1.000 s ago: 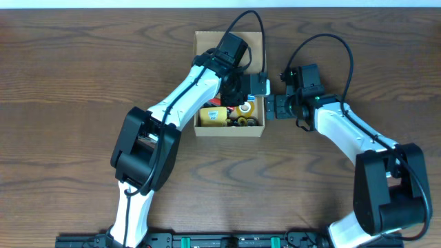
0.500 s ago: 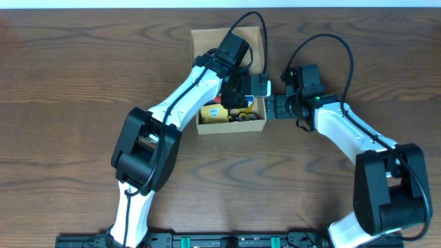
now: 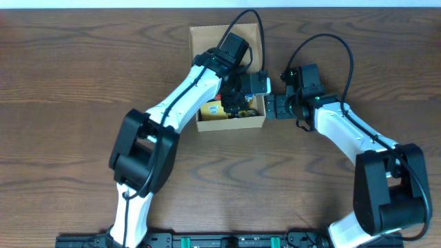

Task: Pack container
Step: 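Lower the staples box into the box and open the left gripper, then withdraw the left gripper from the box toward the pen and highlighter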

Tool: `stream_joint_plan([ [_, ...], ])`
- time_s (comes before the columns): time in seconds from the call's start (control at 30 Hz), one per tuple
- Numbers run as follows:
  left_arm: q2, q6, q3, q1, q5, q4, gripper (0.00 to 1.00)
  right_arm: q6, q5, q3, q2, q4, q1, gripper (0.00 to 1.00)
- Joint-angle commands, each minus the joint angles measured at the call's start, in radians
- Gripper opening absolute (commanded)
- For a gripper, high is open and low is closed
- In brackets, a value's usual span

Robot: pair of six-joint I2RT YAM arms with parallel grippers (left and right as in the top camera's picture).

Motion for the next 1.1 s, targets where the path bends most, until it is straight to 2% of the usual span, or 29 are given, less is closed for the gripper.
stream_joint_plan([
  [0.0, -0.132, -0.023, 0.039, 0.002, -0.002, -0.029, 0.68, -0.014, 0.000, -0.002, 0.009, -0.001, -0.003, 0.99],
  [0.23, -0.319, -0.031, 0.039, 0.003, -0.006, -0.132, 0.41, -0.014, 0.000, -0.002, 0.009, -0.001, -0.003, 0.99],
  [0.3, -0.388, -0.087, 0.039, 0.005, -0.052, -0.166, 0.30, -0.014, 0.000, -0.002, 0.009, -0.001, -0.003, 0.99],
  [0.47, -0.489, -0.277, 0.039, 0.018, -0.282, -0.261, 0.35, -0.014, 0.000, -0.002, 0.009, -0.001, -0.003, 0.99],
  [0.57, -0.524, -0.480, 0.039, 0.032, -0.442, -0.349, 0.34, -0.014, 0.000, -0.002, 0.009, -0.001, -0.003, 0.99],
  [0.6, -0.528, -0.538, 0.039, 0.035, -0.477, -0.368, 0.27, -0.014, 0.000, -0.002, 0.009, -0.001, -0.003, 0.99],
  [0.63, -0.529, -0.613, 0.039, 0.042, -0.513, -0.394, 0.11, -0.014, 0.000, -0.002, 0.009, -0.001, -0.003, 0.99],
  [0.67, -0.529, -0.658, 0.039, 0.046, -0.528, -0.410, 0.06, -0.014, 0.000, -0.002, 0.009, -0.001, -0.003, 0.99],
  [0.8, -0.529, -0.862, 0.039, 0.074, -0.525, -0.449, 0.06, -0.014, 0.000, -0.002, 0.009, -0.001, -0.003, 0.99],
  [0.9, -0.529, -1.072, 0.038, 0.109, -0.526, -0.450, 0.06, -0.014, 0.000, -0.002, 0.009, -0.001, -0.003, 0.99],
  [1.07, -0.525, -1.220, 0.032, 0.128, -0.544, -0.421, 0.06, -0.014, 0.000, -0.002, 0.009, -0.001, -0.003, 0.99],
])
